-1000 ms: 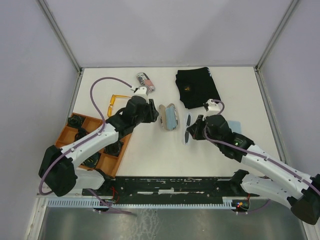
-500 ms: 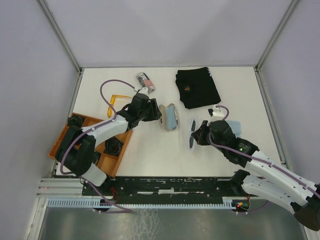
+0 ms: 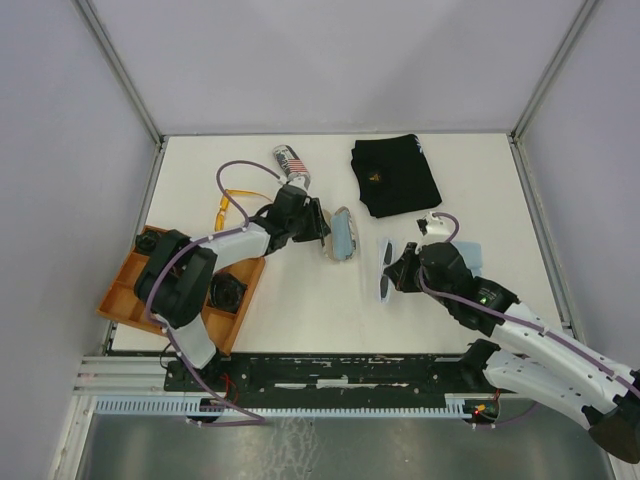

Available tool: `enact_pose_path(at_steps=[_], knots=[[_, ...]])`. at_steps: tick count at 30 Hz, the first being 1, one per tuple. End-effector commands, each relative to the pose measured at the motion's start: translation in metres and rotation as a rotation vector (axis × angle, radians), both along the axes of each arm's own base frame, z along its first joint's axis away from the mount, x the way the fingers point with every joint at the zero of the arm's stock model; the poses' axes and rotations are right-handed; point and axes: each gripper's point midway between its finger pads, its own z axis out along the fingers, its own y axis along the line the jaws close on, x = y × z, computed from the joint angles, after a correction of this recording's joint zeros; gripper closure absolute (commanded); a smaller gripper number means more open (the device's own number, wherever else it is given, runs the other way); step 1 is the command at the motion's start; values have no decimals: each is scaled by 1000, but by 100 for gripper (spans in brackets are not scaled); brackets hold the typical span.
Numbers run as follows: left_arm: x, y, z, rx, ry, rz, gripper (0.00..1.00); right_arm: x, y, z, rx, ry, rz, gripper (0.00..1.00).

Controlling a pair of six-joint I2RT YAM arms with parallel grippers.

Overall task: Organize the sunglasses
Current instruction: Pick up the sunglasses case from the center of the board.

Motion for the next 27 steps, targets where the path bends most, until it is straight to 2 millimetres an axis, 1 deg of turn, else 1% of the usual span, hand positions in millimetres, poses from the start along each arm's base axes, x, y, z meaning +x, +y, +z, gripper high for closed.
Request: enact_pose_path(at_steps=[1, 5, 10, 14, 22, 27], knots=[[23, -13, 18, -81, -44, 20, 46, 5, 0, 10, 26, -36, -19, 100], [25, -21, 10, -108, -28, -3, 50, 5, -1, 10, 25, -38, -21, 100], [27, -25, 4, -120, -15, -9, 54, 5, -2, 12, 22, -43, -23, 100], [27, -26, 5, -123, -18, -17, 63, 5, -2, 13, 16, -45, -20, 100], [19, -21, 8, -114, -28, -32, 73, 5, -3, 13, 12, -44, -21, 100], [9, -11, 15, -98, -43, -34, 75, 4, -4, 14, 15, -45, -23, 100]])
